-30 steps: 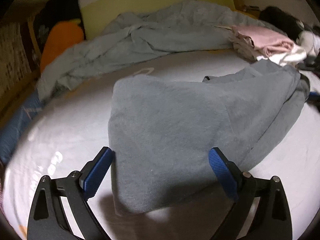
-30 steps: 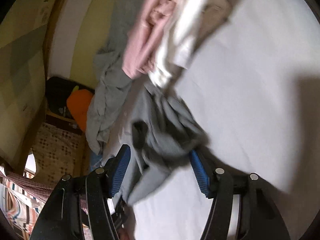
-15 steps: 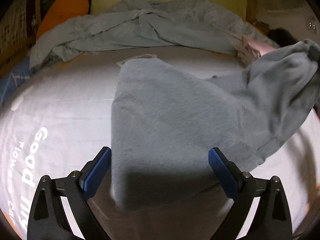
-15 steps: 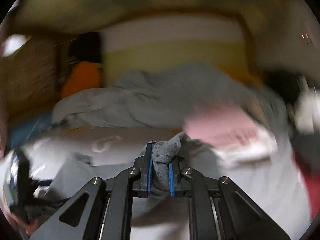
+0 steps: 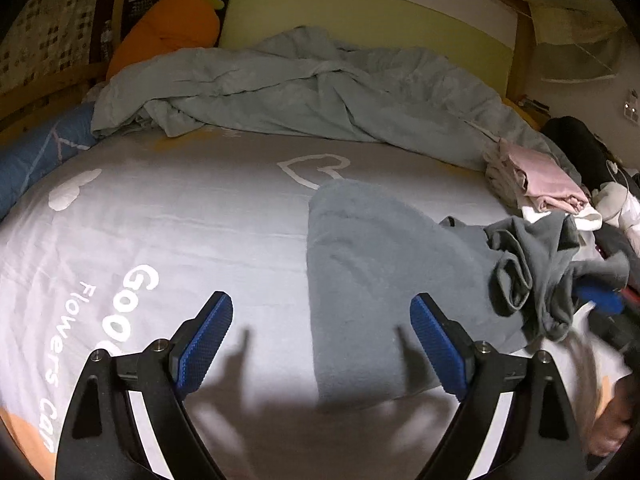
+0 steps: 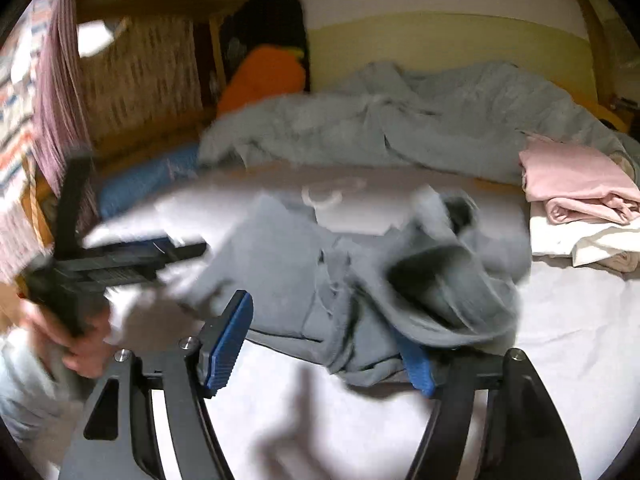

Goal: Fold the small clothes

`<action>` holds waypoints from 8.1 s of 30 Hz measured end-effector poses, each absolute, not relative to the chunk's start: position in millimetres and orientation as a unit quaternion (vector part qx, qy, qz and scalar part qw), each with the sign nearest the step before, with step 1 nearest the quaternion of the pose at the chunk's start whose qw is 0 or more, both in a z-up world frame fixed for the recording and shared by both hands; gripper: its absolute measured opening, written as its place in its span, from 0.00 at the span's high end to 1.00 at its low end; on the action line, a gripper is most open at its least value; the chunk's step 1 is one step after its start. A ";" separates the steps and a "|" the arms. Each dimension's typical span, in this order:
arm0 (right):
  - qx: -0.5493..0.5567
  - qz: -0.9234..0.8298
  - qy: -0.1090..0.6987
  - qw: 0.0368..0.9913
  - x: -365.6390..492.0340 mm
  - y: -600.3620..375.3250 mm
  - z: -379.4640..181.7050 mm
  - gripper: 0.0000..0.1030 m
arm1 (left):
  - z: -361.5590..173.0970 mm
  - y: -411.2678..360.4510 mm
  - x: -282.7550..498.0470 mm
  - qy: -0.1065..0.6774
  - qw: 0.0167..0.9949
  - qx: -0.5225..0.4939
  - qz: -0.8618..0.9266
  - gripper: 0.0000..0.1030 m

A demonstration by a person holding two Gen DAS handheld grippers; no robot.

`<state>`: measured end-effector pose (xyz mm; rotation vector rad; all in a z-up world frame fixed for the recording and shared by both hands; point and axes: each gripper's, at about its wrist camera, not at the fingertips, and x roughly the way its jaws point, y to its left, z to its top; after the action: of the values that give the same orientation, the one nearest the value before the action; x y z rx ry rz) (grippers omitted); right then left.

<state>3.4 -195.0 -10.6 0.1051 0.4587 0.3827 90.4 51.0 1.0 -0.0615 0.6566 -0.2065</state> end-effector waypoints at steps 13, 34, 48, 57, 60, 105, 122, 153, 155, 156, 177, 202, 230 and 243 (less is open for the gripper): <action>0.265 0.117 0.303 0.908 33.7 -291.5 -34.9 0.58 | 10.8 -49.8 44.7 0.245 0.930 0.074 -0.263 0.13; 0.235 0.186 0.197 0.934 58.0 -283.2 29.6 0.39 | 16.5 -24.9 71.7 0.251 0.954 0.003 -0.167 0.92; 0.084 0.123 0.324 0.934 65.5 -248.4 -5.9 0.39 | 17.9 23.3 129.6 0.307 0.924 -0.109 -0.202 0.23; 0.230 0.206 0.309 0.899 94.9 -270.3 -16.0 0.96 | 21.0 11.3 103.9 0.250 0.932 -0.107 -0.238 0.95; 0.239 0.230 0.257 0.908 88.8 -269.0 1.0 0.97 | 50.7 28.4 81.8 0.185 0.945 -0.128 -0.238 0.95; 0.130 0.228 0.388 0.883 69.9 -249.1 -15.3 0.96 | 36.6 -55.6 117.4 0.366 0.873 -0.019 -0.323 0.94; 0.057 0.176 0.403 0.896 66.7 -228.1 -23.2 0.96 | 87.6 10.6 125.6 0.318 0.931 -0.034 -0.176 0.96; 0.092 0.304 0.412 0.854 56.2 -210.0 -15.5 0.96 | 52.7 56.2 136.0 0.411 0.838 -0.213 -0.288 0.98; 0.077 0.293 0.407 0.862 55.8 -194.6 -16.4 0.96 | 76.7 45.5 133.7 0.390 0.850 -0.191 -0.297 0.98; 0.075 0.285 0.405 0.866 58.3 -187.6 -16.3 0.96 | 89.4 39.7 130.7 0.376 0.857 -0.180 -0.302 0.98; 0.194 0.167 0.327 0.910 128.6 -187.8 -20.0 0.95 | 35.6 48.1 121.7 0.407 0.850 -0.137 -0.305 0.97; 0.210 0.235 0.339 0.887 90.0 -196.6 -32.7 0.78 | -21.7 51.4 81.7 0.410 0.737 -0.413 -0.343 0.30; 0.118 0.215 0.355 0.902 74.8 -192.9 -28.9 0.78 | 31.9 29.7 125.0 0.300 0.858 -0.340 -0.241 0.96; 0.116 0.246 0.271 0.923 53.9 -220.7 15.2 0.78 | 42.7 18.1 100.9 0.247 0.933 -0.074 -0.250 0.96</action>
<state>53.9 -220.7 15.2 0.2375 0.5572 0.5052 100.9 18.1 42.7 -0.1520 0.5056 -0.5123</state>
